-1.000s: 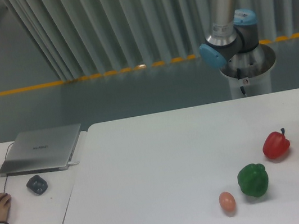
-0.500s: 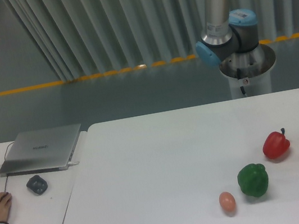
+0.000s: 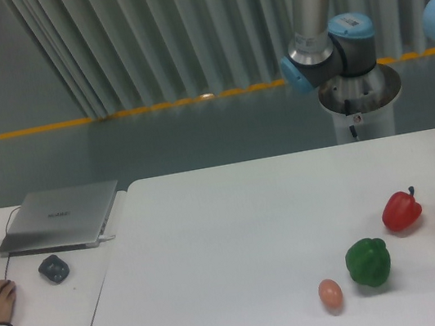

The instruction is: Place the triangular bread in the basket

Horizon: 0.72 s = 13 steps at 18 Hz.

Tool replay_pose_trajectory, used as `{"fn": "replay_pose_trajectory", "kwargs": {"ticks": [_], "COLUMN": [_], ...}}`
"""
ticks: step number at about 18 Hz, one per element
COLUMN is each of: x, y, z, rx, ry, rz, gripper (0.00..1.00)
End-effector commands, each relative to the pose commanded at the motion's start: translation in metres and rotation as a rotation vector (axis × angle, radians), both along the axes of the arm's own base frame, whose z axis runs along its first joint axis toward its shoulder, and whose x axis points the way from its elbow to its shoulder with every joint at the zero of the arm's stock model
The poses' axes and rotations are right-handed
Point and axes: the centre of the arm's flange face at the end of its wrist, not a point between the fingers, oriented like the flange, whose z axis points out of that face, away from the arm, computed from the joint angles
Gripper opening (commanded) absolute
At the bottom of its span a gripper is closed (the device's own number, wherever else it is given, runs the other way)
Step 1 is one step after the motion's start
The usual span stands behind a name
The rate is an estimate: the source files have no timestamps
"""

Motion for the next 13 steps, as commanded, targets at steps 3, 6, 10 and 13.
{"fn": "replay_pose_trajectory", "kwargs": {"ticks": [3,6,10,13], "x": [0.0003,0.0006,0.0008,0.0006], "y": [0.0053,0.0056,0.0053,0.0054], "z": [-0.0044,-0.0062,-0.0070,-0.0068], "rx": [0.030,0.030,0.028,0.029], "ry": [-0.025,-0.030,-0.031,-0.029], "rz": [-0.003,-0.005,-0.005,-0.005], "gripper": [1.00,1.00,1.00,1.00]}}
